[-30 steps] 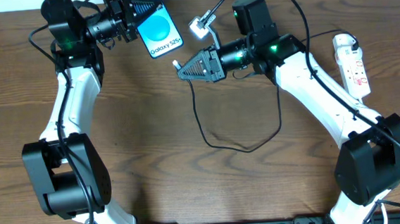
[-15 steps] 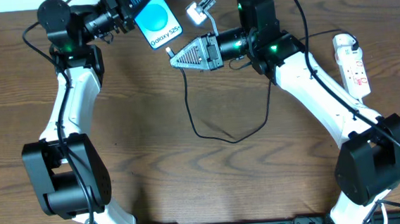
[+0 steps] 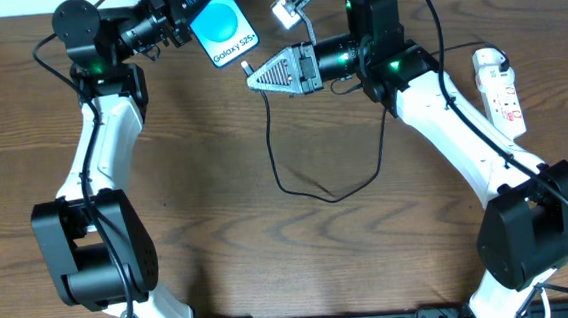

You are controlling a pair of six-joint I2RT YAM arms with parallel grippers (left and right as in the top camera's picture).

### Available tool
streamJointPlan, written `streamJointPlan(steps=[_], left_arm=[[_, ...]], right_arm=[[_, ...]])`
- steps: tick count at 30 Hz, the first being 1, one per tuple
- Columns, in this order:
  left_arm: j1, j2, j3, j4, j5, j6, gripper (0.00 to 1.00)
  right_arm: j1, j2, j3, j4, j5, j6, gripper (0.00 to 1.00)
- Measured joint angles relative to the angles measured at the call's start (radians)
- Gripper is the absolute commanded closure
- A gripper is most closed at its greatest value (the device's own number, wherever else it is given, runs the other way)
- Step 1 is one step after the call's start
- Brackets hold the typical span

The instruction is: Plug charger to phone and switch on socket

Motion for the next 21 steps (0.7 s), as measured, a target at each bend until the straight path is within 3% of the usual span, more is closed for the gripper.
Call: streamJointPlan(steps=[21], left_arm=[[-0.006,0.000,0.000,0.000,0.020,-0.007,0.93]], right_arm=[[0.000,0.000,0.000,0.026,0.023,0.019,0.99]])
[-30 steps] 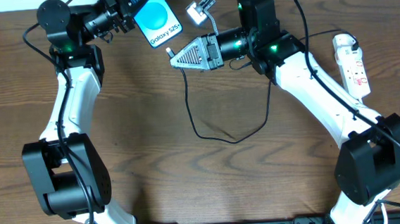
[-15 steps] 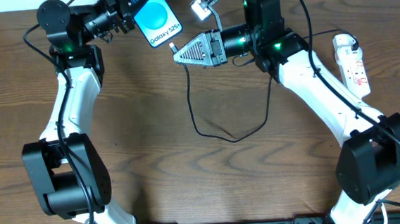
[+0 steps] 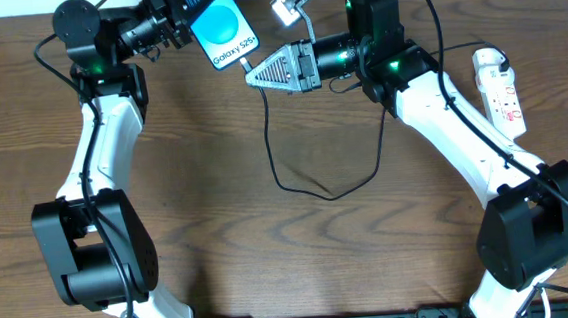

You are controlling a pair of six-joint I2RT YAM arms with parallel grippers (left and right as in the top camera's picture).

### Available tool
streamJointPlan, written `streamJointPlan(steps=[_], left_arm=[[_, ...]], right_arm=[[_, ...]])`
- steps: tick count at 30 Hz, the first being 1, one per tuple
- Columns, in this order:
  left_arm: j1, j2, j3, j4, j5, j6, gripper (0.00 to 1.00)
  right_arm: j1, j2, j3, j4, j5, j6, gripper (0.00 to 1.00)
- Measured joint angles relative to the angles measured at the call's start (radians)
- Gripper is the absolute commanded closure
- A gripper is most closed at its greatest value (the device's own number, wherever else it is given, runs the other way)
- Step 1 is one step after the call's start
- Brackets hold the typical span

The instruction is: Plug charger to phone and switch on socket

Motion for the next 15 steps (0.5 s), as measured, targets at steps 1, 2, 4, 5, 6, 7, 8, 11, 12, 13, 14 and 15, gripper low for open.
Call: streamJointPlan(steps=[1,2,4,5,6,7,8,11,12,13,14,15], left_arm=[[-0.002,0.000,0.000,0.000,-0.001,0.000,0.93],[-0.003,0.000,0.000,0.000,-0.001,0.000,0.93],[-0.007,0.000,0.000,0.000,-0.001,0.000,0.93],[-0.009,0.000,0.000,0.000,-0.001,0.001,0.93],[-0.010,0.000,0.000,0.000,-0.001,0.001,0.93],[-0.010,0.000,0.000,0.000,-0.001,0.001,0.93],[-0.011,0.000,0.000,0.000,-0.001,0.001,0.93],[-0.012,0.000,0.000,0.000,-0.001,0.001,0.93],[-0.012,0.000,0.000,0.000,-0.001,0.001,0.93],[-0.012,0.000,0.000,0.000,0.000,0.004,0.93],[-0.012,0.000,0.000,0.000,0.001,0.008,0.93],[-0.012,0.000,0.000,0.000,0.003,0.021,0.92]], right_arm=[[0.000,0.000,0.000,0.000,0.000,0.000,0.99],[0.000,0.000,0.000,0.000,-0.001,0.000,0.99],[0.000,0.000,0.000,0.000,-0.001,0.000,0.99],[0.000,0.000,0.000,0.000,-0.002,0.000,0.99],[0.000,0.000,0.000,0.000,-0.003,0.000,0.99],[0.000,0.000,0.000,0.000,-0.003,0.000,0.99],[0.000,0.000,0.000,0.000,-0.003,0.000,0.99],[0.000,0.000,0.000,0.000,-0.004,0.000,0.99],[0.000,0.000,0.000,0.000,-0.003,0.003,0.99],[0.000,0.000,0.000,0.000,-0.003,0.005,0.99],[0.000,0.000,0.000,0.002,-0.003,0.008,0.99],[0.000,0.000,0.000,0.011,-0.003,0.022,0.99]])
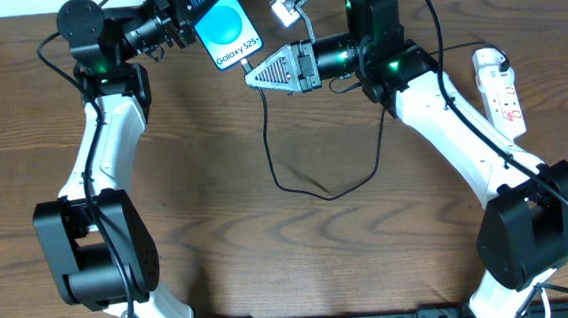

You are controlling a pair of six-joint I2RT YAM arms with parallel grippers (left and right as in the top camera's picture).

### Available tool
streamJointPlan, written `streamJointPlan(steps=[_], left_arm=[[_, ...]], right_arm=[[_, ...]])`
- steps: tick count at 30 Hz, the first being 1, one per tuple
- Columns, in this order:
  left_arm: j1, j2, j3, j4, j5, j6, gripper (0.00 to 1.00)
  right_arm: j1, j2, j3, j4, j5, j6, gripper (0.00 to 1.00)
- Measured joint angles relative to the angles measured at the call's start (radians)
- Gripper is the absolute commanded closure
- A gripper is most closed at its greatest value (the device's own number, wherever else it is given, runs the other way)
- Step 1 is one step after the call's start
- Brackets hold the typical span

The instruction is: Plug charger to phone and switch on socket

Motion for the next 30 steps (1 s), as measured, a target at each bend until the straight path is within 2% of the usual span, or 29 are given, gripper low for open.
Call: streamJointPlan(steps=[13,26,29,30], left_arm=[[-0.001,0.000,0.000,0.000,0.014,0.044,0.93],[-0.022,0.000,0.001,0.000,-0.008,0.064,0.93],[-0.022,0.000,0.001,0.000,-0.002,0.071,0.93],[-0.023,0.000,0.000,0.000,0.015,0.074,0.93]], right_arm=[[0.003,0.000,-0.007,0.045,-0.004,0.086,0.99],[0.017,0.000,-0.012,0.093,0.053,0.237,0.99],[0.017,0.000,-0.011,0.070,0.078,0.248,0.77],[0.015,0.000,-0.010,0.057,0.099,0.248,0.75]])
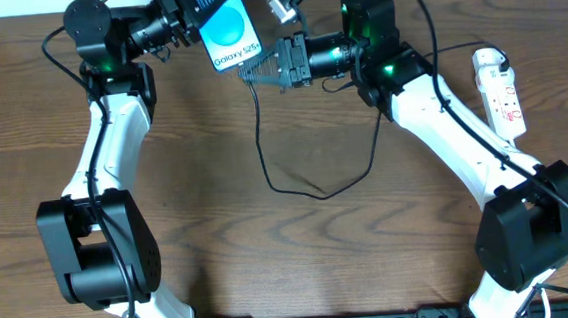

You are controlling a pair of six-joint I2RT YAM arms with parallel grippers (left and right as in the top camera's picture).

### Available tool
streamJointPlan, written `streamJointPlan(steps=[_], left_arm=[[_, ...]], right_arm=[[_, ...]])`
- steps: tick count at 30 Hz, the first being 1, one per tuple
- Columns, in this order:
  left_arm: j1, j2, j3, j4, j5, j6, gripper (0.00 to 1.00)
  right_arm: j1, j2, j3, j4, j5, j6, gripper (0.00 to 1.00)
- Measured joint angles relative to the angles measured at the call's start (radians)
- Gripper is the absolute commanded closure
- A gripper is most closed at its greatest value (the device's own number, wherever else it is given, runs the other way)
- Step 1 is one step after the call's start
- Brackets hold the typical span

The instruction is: Plug charger to phone and switch on socket

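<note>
The phone (223,28), screen up with a blue circle, is held off the table at the back centre with my left gripper (183,6) shut on its upper end. My right gripper (250,71) sits just under the phone's lower right end, shut on the plug end of the black charger cable (306,191). The plug itself is too small to make out. From the fingers the cable hangs down, loops over the table and rises toward the right arm. The white socket strip (498,89) lies at the right edge.
A small white block (280,7) with a lead hangs at the back between the two grippers. Both arms reach in from the front corners, and the cable loop lies across the middle of the brown table (220,254).
My right gripper has moved left and slightly back, up against the phone's lower end, and its wrist has turned. The cable loop has shifted left. The phone has barely moved.
At first the left gripper held the phone at the back and the right gripper held the cable end a short gap to its right. The gap narrowed as the phone edged right over two moments. Now the right gripper is at the phone's lower end.
</note>
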Motion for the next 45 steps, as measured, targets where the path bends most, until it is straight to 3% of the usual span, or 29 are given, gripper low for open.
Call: streamJointPlan(steps=[11,14,21,30,38,42,45], left_arm=[[0.012,0.000,0.000,-0.006,0.057,0.037,0.93],[0.018,0.000,-0.002,-0.081,0.092,0.071,0.93],[0.000,0.010,-0.018,-0.603,0.101,0.378,0.93],[-0.091,0.014,-0.019,-1.316,-0.228,0.877,0.93],[-0.135,0.051,-0.020,-1.582,-0.364,1.245,0.93],[-0.134,0.124,-0.020,-1.603,-0.415,1.373,0.93],[-0.134,0.175,-0.020,-1.565,-0.428,1.395,0.93]], right_arm=[[-0.081,0.000,0.006,-0.130,-0.010,-0.099,0.61],[-0.159,0.000,0.006,-0.202,-0.005,-0.145,0.58],[-0.234,0.000,0.011,-0.688,0.202,-0.394,0.59],[-0.232,-0.009,0.011,-0.935,0.492,-0.582,0.59],[-0.232,-0.196,0.011,-1.064,0.731,-0.642,0.56],[-0.232,-0.273,0.011,-1.099,0.789,-0.649,0.55],[-0.232,-0.273,0.011,-1.125,0.815,-0.651,0.55]])
